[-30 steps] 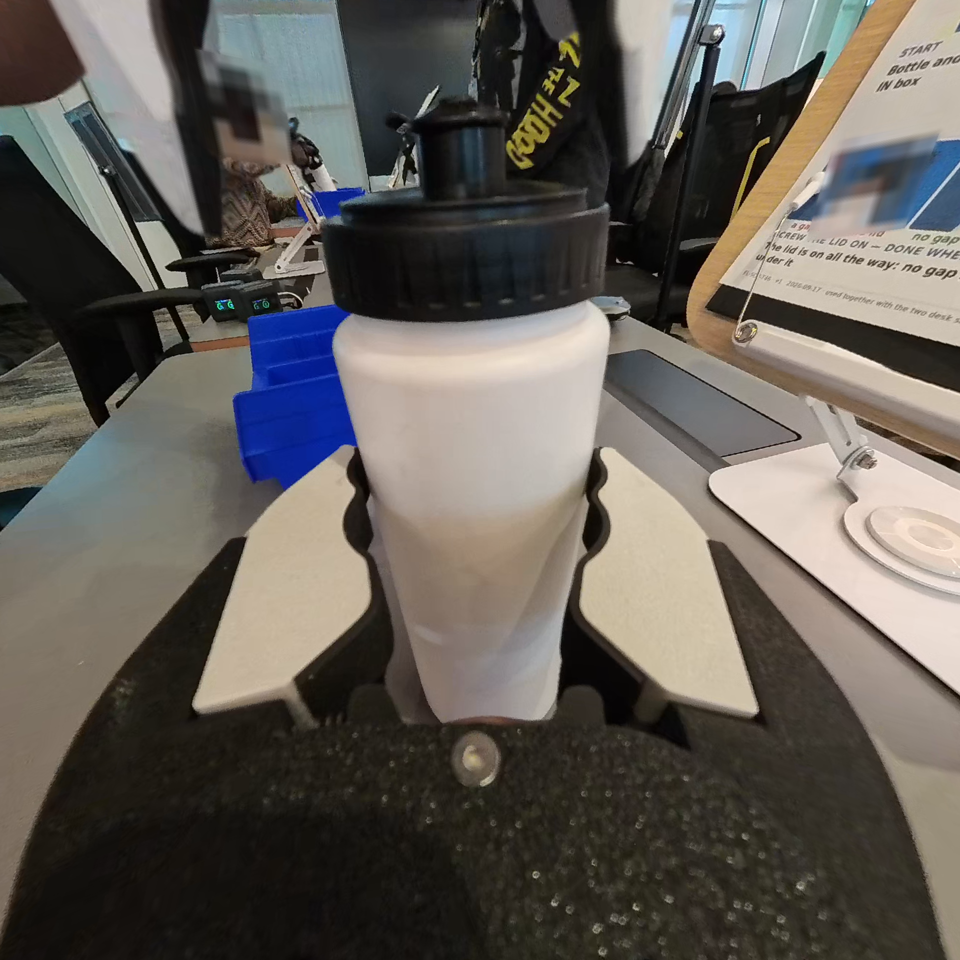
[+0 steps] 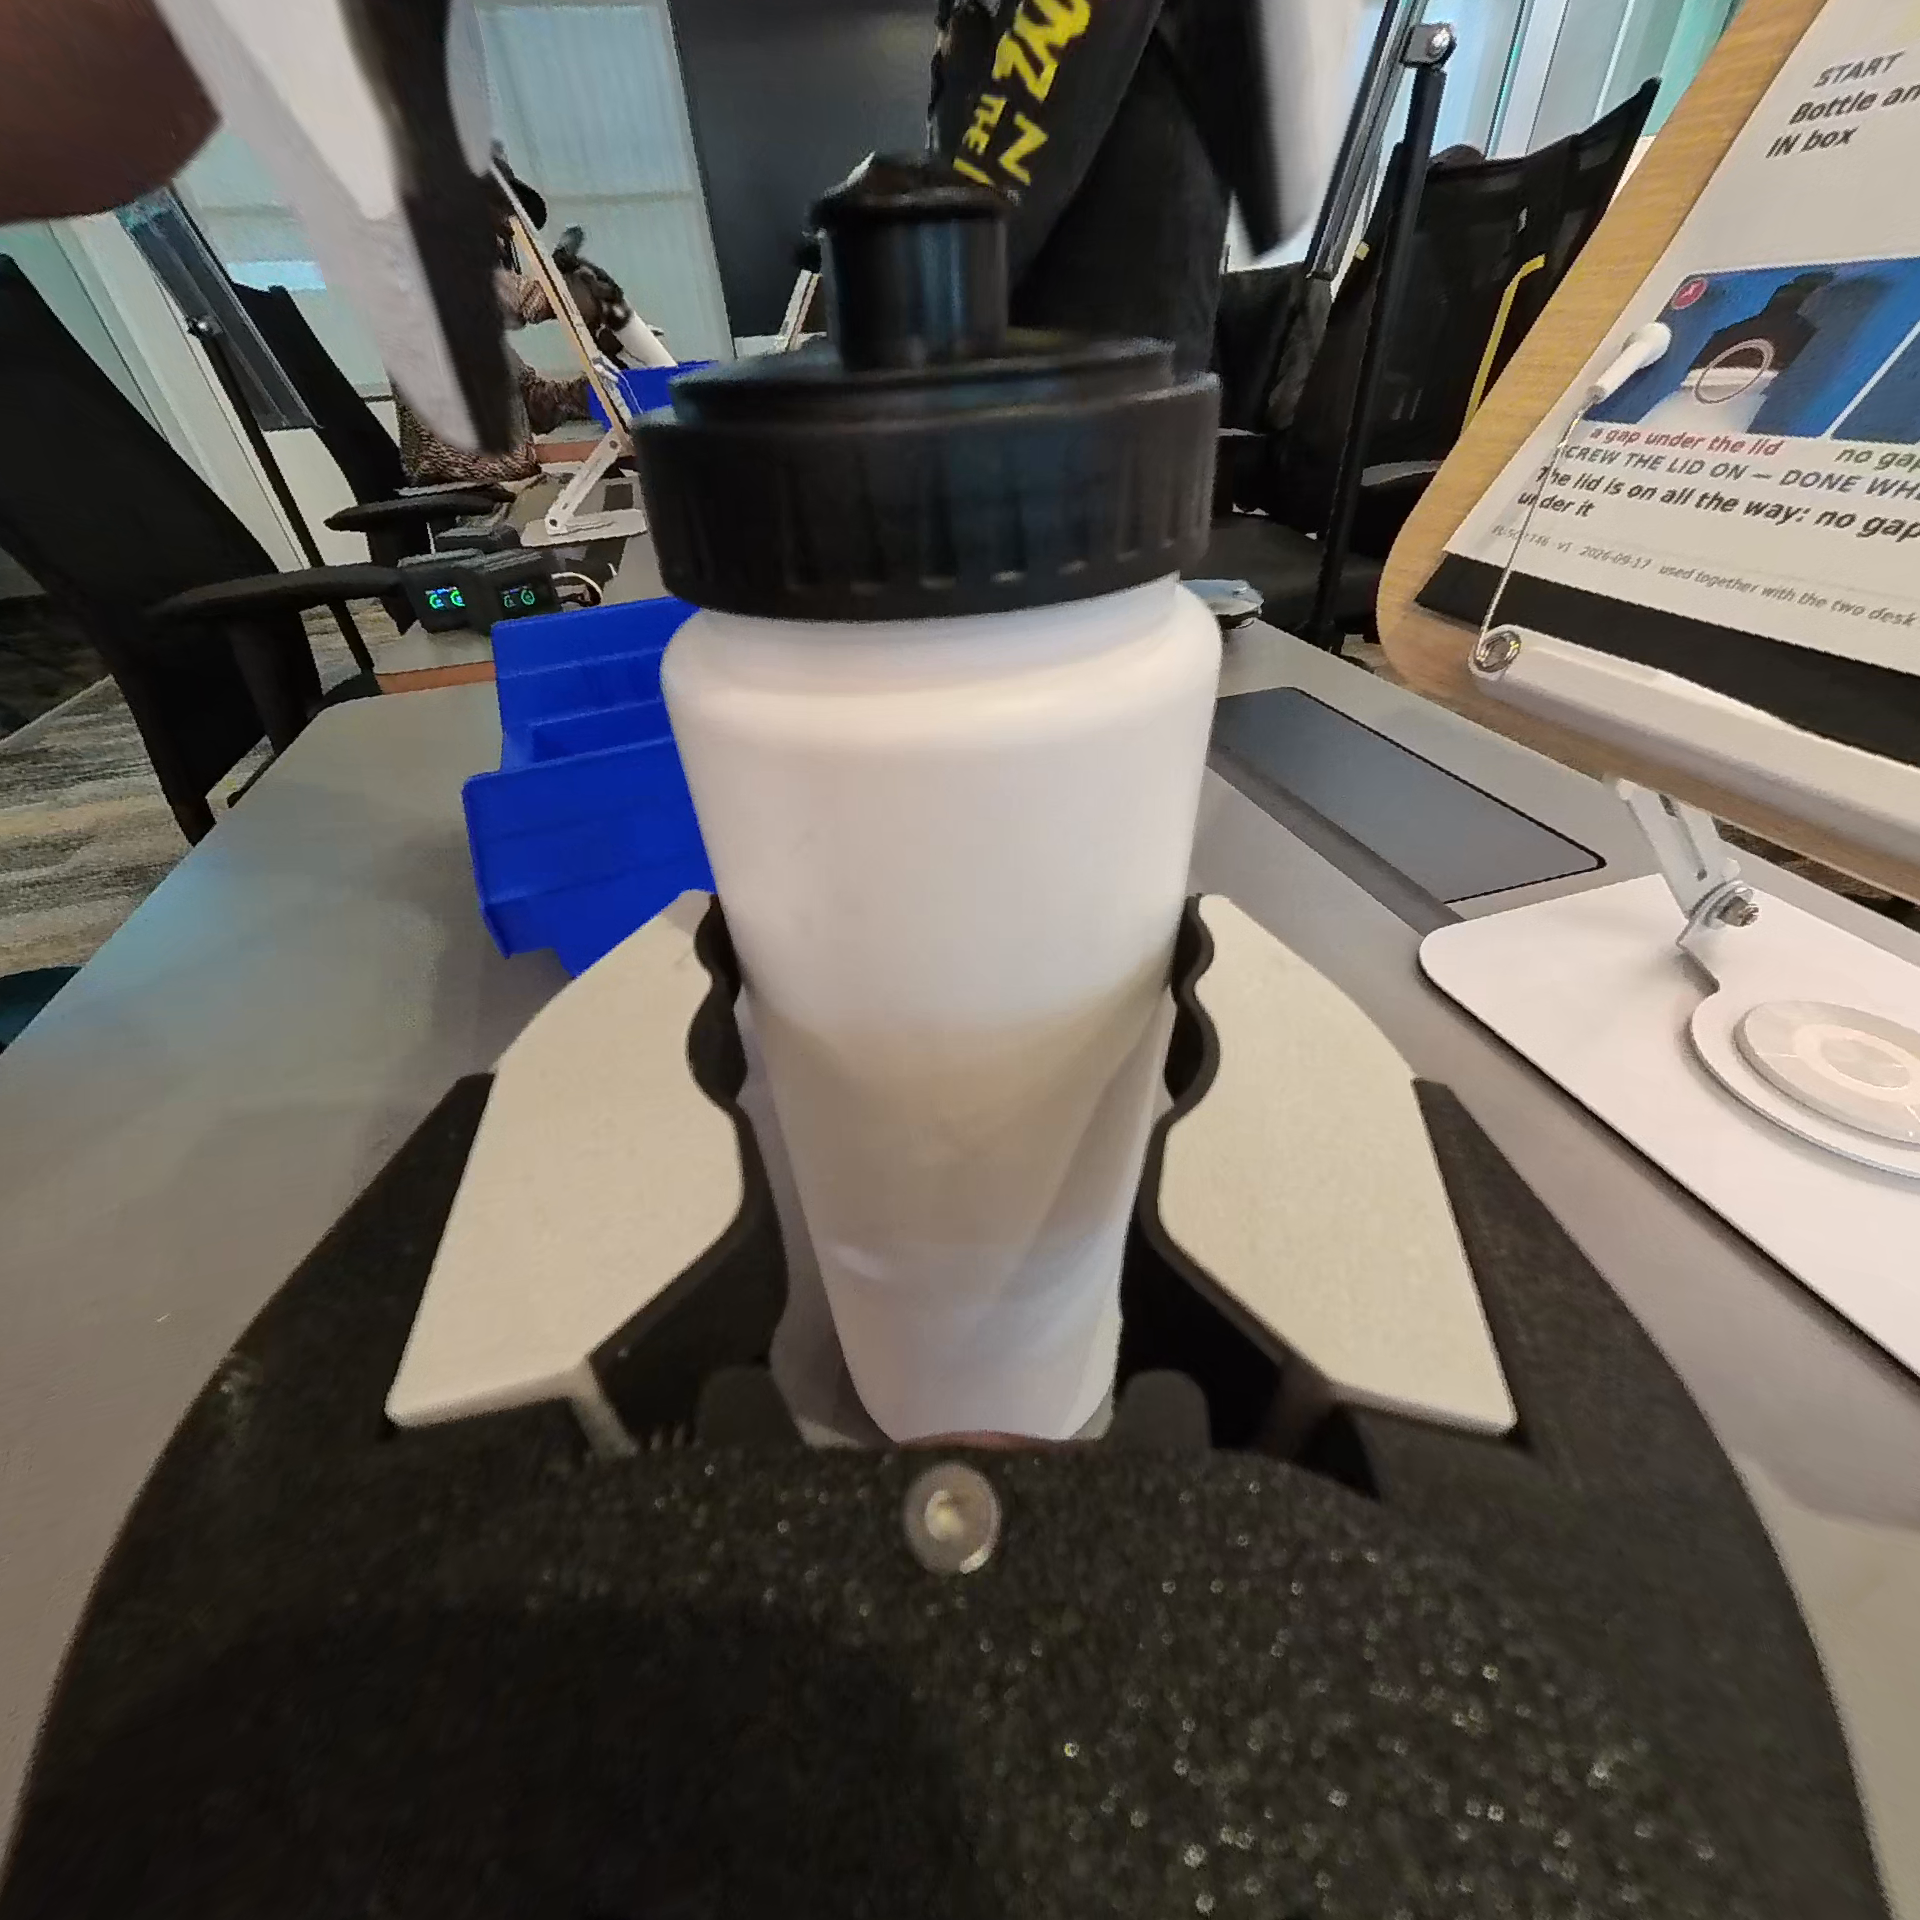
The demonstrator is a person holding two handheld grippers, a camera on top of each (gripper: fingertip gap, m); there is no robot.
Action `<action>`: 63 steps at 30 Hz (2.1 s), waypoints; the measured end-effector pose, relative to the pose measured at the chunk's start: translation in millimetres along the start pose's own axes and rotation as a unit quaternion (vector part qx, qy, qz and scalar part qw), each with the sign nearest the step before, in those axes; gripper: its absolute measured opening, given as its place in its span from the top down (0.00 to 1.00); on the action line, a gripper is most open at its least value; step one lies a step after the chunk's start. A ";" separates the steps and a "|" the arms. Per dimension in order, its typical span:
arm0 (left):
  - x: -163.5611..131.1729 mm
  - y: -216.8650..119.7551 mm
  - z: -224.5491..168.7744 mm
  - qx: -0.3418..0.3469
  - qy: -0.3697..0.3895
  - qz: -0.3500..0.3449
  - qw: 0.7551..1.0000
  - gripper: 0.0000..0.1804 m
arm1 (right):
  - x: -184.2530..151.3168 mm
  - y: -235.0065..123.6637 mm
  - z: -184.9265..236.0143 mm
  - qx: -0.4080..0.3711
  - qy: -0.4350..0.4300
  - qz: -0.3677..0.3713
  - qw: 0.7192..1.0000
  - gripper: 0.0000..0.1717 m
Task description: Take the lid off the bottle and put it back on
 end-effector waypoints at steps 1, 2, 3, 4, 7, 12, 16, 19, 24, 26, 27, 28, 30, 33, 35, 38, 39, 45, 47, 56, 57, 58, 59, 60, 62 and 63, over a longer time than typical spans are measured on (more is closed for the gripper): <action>3.6 2.5 -1.8 -0.025 0.004 -0.012 1.000 0.53 | -0.1 0.0 -0.1 0.000 0.000 0.000 1.000 0.53; 6.4 6.9 1.1 -0.030 0.003 -0.014 0.999 0.54 | -0.2 0.0 -0.1 0.001 0.000 0.000 1.000 0.53; 6.4 12.7 6.5 -0.022 0.003 -0.003 1.000 0.53 | -0.2 0.1 -0.1 0.001 0.001 0.000 1.000 0.53; 4.0 18.7 11.0 -0.017 0.006 0.018 1.000 0.53 | -0.3 0.0 0.0 0.001 0.001 0.000 1.000 0.53; 0.3 23.9 5.4 -0.072 -0.002 0.047 0.996 0.58 | -0.4 -0.1 -0.1 0.000 0.001 0.002 1.000 0.53; 1.5 22.5 4.0 -0.034 -0.089 0.084 0.992 0.58 | -0.6 0.0 -0.1 0.002 0.000 0.003 1.000 0.53; 2.6 24.1 6.4 -0.015 -0.309 0.122 0.943 0.58 | -0.5 -1.0 -1.1 -0.001 0.003 0.002 1.000 0.53; 2.9 24.5 6.1 0.003 -0.367 0.122 0.922 0.58 | -0.7 -1.4 -2.0 -0.002 0.005 0.000 1.000 0.53; 1.2 13.6 3.6 0.012 -0.264 0.116 0.958 0.48 | -1.3 1.1 0.5 0.001 0.000 0.004 1.000 0.53; 1.2 5.8 7.5 0.030 -0.182 0.090 0.979 0.49 | -1.4 1.3 0.3 0.002 0.001 0.003 1.000 0.53; 1.4 3.2 9.1 0.039 -0.137 0.071 0.987 0.48 | -1.5 1.2 0.3 0.002 0.001 0.003 1.000 0.53; 1.1 1.9 8.7 0.040 -0.092 0.052 0.994 0.48 | -1.6 1.3 0.4 0.003 0.001 0.002 1.000 0.53; -2.1 3.4 3.3 0.018 -0.021 0.035 0.999 0.50 | -1.7 1.4 0.5 0.003 0.001 0.002 1.000 0.53; -3.2 14.2 1.9 -0.019 -0.001 0.044 0.999 0.51 | -1.8 1.4 0.7 0.003 0.001 0.004 1.000 0.54; -3.7 21.0 4.1 -0.035 -0.003 0.058 0.998 0.52 | -1.9 1.4 0.6 0.003 0.001 0.004 1.000 0.54; -3.7 19.7 5.0 -0.057 -0.023 0.066 0.996 0.58 | -2.1 1.7 1.0 0.004 0.001 0.005 1.000 0.54; -3.8 20.0 5.7 -0.057 -0.044 0.073 0.995 0.59 | -2.0 1.8 0.8 0.003 0.002 0.006 1.000 0.54; -1.9 19.5 1.8 -0.012 -0.269 0.143 0.952 0.58 | -2.2 2.0 0.8 0.003 0.001 0.007 1.000 0.54; -1.2 19.2 0.4 0.007 -0.336 0.157 0.929 0.58 | -2.4 2.4 1.2 0.004 0.000 0.006 1.000 0.54; -1.4 13.5 -6.7 0.017 -0.250 0.161 0.955 0.45 | -2.6 3.0 1.4 0.004 0.001 0.005 1.000 0.54; -2.0 10.8 -5.4 0.017 -0.229 0.155 0.961 0.45 | -2.8 3.1 1.3 0.005 0.001 0.004 1.000 0.54; -2.4 8.0 -3.3 0.018 -0.207 0.147 0.967 0.46 | -2.8 3.1 1.3 0.005 0.001 0.004 1.000 0.54; -2.6 5.6 -0.6 0.021 -0.182 0.134 0.974 0.47 | -2.8 3.0 1.4 0.005 0.001 0.005 1.000 0.54; -2.6 4.0 2.6 0.024 -0.158 0.120 0.980 0.46 | -2.9 3.0 1.4 0.005 0.001 0.005 1.000 0.54; -2.3 2.5 3.3 0.006 -0.104 0.093 0.990 0.45 | -3.0 3.0 1.5 0.005 0.001 0.005 1.000 0.54; -3.1 2.9 1.7 -0.011 -0.077 0.087 0.993 0.46 | -3.0 3.0 1.4 0.005 0.001 0.005 1.000 0.54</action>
Point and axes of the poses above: each gripper's, where its closed fingertips meet, y out along the fingers, x out of its top, z = x × y across the jaws, the point moved 5 cm from there along -y, back along the fingers, and after that the axes turned 13 degrees about x, right-handed, at the moved point
